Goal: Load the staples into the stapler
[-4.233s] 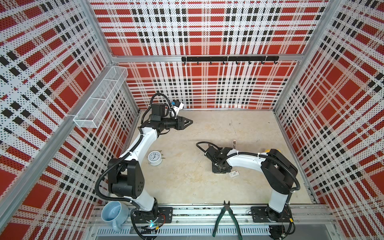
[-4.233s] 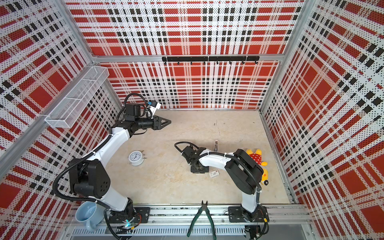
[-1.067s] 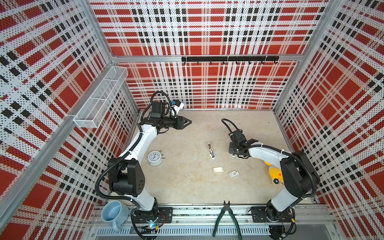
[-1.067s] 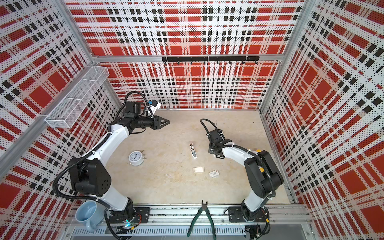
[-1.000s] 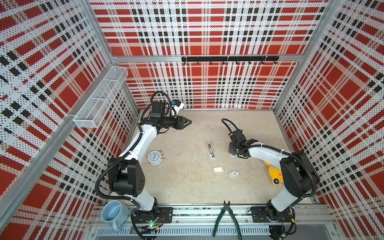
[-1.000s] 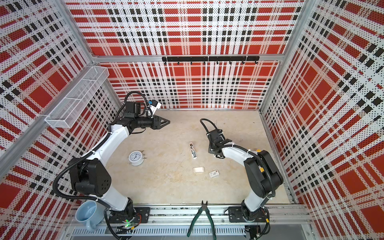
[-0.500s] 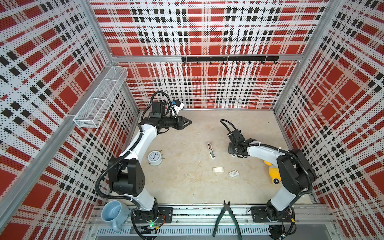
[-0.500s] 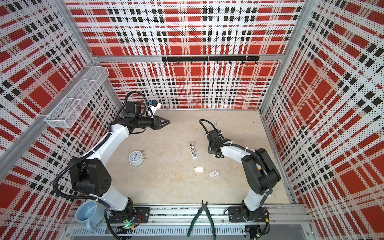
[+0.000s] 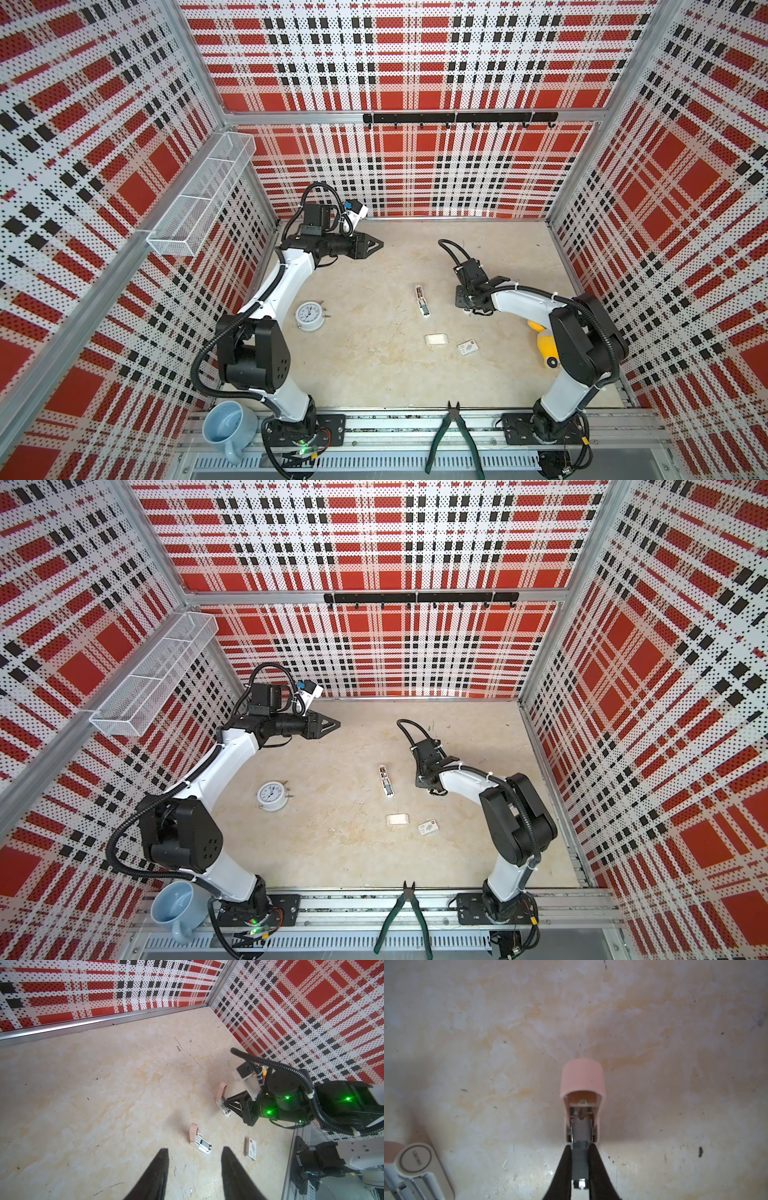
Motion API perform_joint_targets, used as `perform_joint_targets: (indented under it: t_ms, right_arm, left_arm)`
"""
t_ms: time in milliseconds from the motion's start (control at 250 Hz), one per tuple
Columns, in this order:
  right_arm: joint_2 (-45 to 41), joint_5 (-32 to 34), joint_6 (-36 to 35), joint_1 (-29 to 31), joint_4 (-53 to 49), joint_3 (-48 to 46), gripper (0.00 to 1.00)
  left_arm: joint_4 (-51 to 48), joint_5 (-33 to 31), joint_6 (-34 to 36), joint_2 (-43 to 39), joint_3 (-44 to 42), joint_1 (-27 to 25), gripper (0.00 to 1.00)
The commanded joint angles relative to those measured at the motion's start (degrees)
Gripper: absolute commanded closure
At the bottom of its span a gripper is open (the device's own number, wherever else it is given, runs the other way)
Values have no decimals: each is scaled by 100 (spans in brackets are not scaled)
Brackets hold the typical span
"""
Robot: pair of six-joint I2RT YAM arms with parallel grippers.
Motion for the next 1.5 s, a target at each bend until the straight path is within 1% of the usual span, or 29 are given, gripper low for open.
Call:
perform_joint_targets:
  t_ms: [0, 328, 900, 1497]
  right_arm:
    - [104, 55, -97, -28, 92, 149, 85]
    - [126, 161, -129, -25, 50, 158, 84]
    - [-191, 255, -136, -30, 129, 5, 84]
    - [-11, 233, -222, -29, 221, -65, 84]
  left_arm:
    - [-25, 50, 75, 55, 137, -1, 55]
    - [-23, 57, 75, 86, 137, -11, 55]
    - [-25, 48, 59, 91, 164, -37, 55]
    - [-59, -24, 85, 90, 144, -82, 55]
